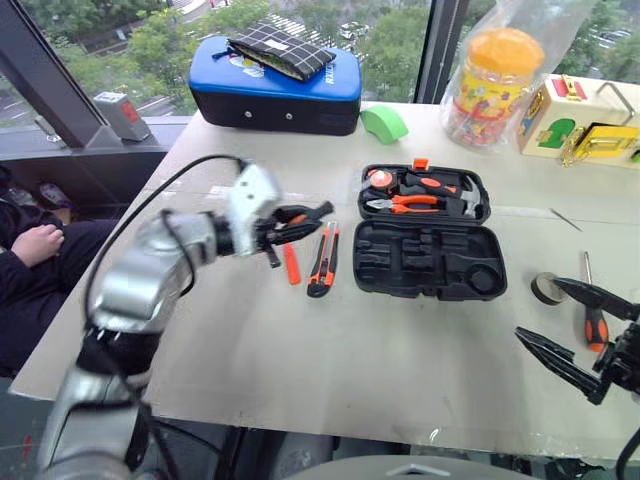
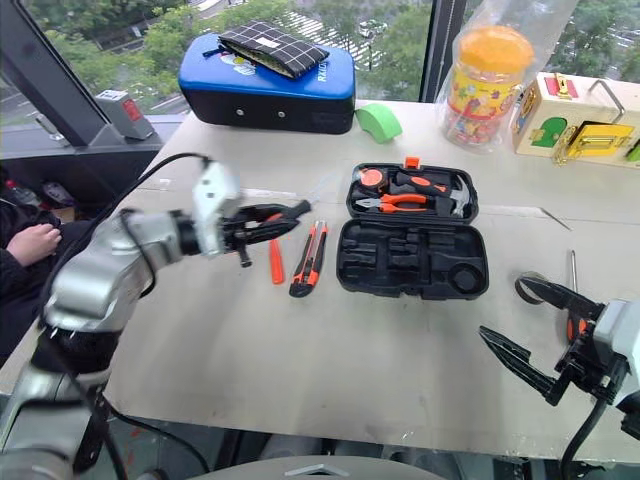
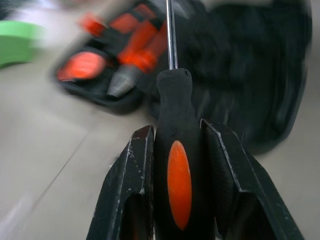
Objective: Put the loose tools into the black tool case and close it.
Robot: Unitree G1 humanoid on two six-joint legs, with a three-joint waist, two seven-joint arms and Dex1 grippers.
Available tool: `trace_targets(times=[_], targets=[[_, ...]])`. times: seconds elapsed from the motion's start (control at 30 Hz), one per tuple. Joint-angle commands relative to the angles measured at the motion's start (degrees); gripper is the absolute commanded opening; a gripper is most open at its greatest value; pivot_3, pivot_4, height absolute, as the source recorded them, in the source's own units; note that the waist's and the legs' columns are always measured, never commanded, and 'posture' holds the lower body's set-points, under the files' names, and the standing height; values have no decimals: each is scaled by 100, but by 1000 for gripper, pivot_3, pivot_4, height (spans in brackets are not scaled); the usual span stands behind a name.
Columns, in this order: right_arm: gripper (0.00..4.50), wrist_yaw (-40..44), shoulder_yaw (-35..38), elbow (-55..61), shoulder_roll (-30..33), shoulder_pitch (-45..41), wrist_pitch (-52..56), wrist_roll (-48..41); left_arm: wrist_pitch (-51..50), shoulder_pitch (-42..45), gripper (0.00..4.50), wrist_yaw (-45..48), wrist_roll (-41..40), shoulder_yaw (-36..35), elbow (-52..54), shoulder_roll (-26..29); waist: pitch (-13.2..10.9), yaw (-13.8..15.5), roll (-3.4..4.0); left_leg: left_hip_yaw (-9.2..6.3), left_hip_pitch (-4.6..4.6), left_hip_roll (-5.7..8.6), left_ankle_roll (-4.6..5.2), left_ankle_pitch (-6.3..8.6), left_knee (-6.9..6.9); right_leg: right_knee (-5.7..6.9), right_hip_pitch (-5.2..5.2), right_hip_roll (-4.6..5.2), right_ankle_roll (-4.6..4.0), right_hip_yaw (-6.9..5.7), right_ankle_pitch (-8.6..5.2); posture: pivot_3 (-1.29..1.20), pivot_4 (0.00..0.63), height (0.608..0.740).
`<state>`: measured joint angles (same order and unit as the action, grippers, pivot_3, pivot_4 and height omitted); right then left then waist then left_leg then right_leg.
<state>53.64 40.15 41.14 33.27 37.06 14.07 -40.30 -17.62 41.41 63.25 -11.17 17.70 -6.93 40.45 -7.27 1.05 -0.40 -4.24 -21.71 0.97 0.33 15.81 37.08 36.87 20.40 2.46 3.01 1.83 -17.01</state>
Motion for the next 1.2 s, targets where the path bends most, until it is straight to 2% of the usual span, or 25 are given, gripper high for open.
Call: trace_targets(times=[0.03,0.2,0.37,0.6,0.87,1.1,1.13,1.2], targets=[[4500,-103,411,204,-104,197,-160,-92,1027,927,830,392,674,510,-1439,-583,-7,-42,-7,0,-1,-4,2,1,4,-2,5,-6,1,0,0,0,150,740],[4500,-228,838,361,-323,584,-227,-284,2186,2168,830,398,1458,944,-3831,-1703,-22,-75,-32,-4,-11,-15,9,5,12,1,12,-25,11,0,-5,0,150,740],[4500,-339,829,467,-390,703,-176,-467,2534,2791,830,108,1990,1012,-5095,-2395,-26,-173,-37,-11,-13,-17,26,15,10,9,17,-31,25,5,-15,0,150,740],[4500,-363,819,344,78,406,36,-690,2784,2932,830,231,2410,1001,-5544,-2422,-27,-183,-40,5,-3,-15,26,15,13,26,20,-31,26,33,-14,0,150,740],[4500,-145,864,-276,1212,-643,521,-1174,2929,2794,830,323,2690,1015,-5526,-2290,-34,-166,-53,7,1,-14,26,15,29,52,21,-32,27,37,-14,0,150,740],[4500,-28,805,-396,1369,-921,714,-1148,2928,2797,830,226,2744,950,-5717,-2372,-34,-154,-53,-2,-2,-17,26,15,33,57,22,-37,28,36,-14,0,150,740],[4500,-32,803,-370,1347,-922,729,-1140,2874,2796,1839,266,2687,889,-5723,-2379,-33,-155,-53,-2,-1,-17,26,15,34,58,22,-37,28,36,-14,0,150,740],[4500,-46,815,-293,1286,-886,751,-1142,2848,2811,2661,195,2566,713,-5655,-2352,-31,-153,-55,0,0,-17,26,15,35,66,22,-37,28,39,-14,0,150,740]])
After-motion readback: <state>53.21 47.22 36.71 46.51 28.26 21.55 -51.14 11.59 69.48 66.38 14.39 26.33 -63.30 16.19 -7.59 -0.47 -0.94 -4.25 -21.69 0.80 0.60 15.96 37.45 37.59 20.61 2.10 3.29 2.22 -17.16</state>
